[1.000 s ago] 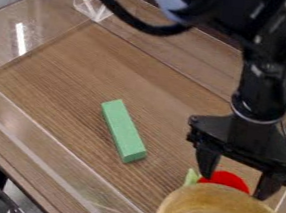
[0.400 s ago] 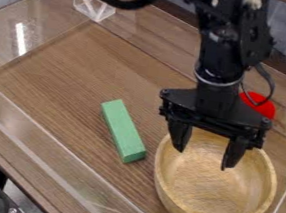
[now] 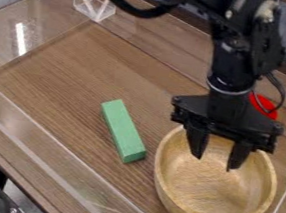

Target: Move the red fruit to the right

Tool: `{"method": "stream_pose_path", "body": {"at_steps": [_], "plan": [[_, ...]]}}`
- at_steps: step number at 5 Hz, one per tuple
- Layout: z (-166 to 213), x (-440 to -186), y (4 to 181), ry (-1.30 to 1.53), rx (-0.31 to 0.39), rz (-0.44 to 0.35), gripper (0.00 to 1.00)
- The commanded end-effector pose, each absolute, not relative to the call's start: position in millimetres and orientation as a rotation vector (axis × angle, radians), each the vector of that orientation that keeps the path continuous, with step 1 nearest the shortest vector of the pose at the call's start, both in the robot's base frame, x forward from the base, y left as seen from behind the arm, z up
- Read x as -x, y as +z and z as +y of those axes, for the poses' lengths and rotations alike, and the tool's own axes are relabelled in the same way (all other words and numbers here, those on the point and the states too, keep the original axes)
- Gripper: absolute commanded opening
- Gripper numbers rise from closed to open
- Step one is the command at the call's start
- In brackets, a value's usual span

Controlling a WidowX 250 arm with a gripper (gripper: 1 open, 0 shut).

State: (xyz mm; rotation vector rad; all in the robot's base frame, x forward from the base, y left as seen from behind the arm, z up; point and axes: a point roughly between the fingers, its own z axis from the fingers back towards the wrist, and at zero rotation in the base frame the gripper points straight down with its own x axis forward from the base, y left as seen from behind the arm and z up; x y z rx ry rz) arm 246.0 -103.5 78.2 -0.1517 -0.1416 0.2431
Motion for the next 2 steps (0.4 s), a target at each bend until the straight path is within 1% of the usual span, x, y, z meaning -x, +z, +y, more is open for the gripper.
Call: {"method": "stream_pose_path", "body": {"at_steps": [1, 2], "plan": [[-110.9, -248.1, 80.7, 0.23, 0.161, -0.173, 1.0], [-115.3, -247.8, 85.0, 0.243, 0.161, -0.181, 1.0]]}}
